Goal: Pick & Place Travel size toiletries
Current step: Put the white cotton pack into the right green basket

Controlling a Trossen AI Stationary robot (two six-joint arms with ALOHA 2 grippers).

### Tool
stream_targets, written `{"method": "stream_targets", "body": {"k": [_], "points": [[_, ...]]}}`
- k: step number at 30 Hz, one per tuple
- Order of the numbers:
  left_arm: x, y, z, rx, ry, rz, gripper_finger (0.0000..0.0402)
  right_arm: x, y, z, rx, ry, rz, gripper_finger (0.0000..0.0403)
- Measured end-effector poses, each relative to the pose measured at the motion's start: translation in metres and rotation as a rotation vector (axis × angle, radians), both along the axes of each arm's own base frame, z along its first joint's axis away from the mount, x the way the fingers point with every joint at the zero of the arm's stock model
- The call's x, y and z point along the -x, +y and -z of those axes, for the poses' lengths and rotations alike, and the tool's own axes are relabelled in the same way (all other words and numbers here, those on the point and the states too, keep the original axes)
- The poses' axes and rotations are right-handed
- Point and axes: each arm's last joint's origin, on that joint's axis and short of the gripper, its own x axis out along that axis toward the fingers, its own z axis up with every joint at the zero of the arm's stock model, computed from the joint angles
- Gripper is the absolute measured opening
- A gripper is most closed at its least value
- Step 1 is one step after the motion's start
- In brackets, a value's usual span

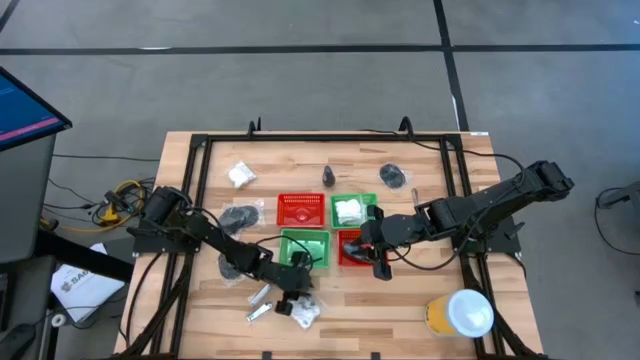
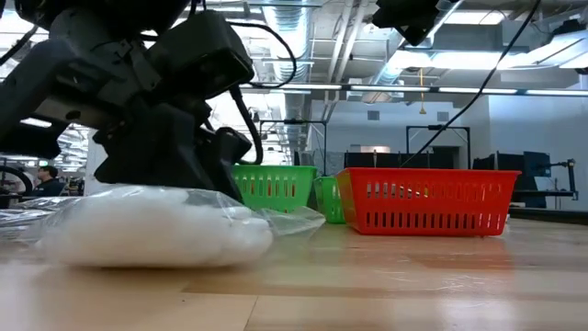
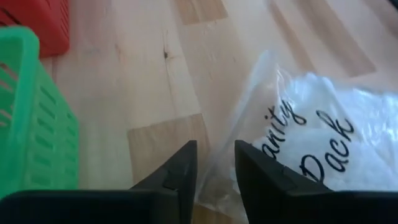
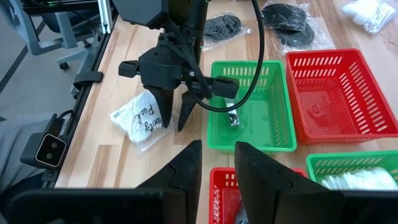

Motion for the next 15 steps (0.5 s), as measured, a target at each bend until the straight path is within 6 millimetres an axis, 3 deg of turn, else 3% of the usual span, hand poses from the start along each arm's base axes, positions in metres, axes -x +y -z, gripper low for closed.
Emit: {"method": "stream_targets", "body": {"k": [5,9,15], "points": [[0.0009,0.0012,0.0012,-0.02,0.01,-0.021,0.0074,0.0,0.0,0.0,0.0,0.0,0.0,0.0087],[0.0011,0.0008,0.0012,-0.018,0.011,-0.021,0.0013,0.0,0.0,0.0,0.0,0.0,0.0,0.0087],[0.0016,0.0001,0.0,-0.012,0.009,-0.022,0.0001,0.0,0.0,0.0,0.0,0.0,0.0,0.0087]]}}
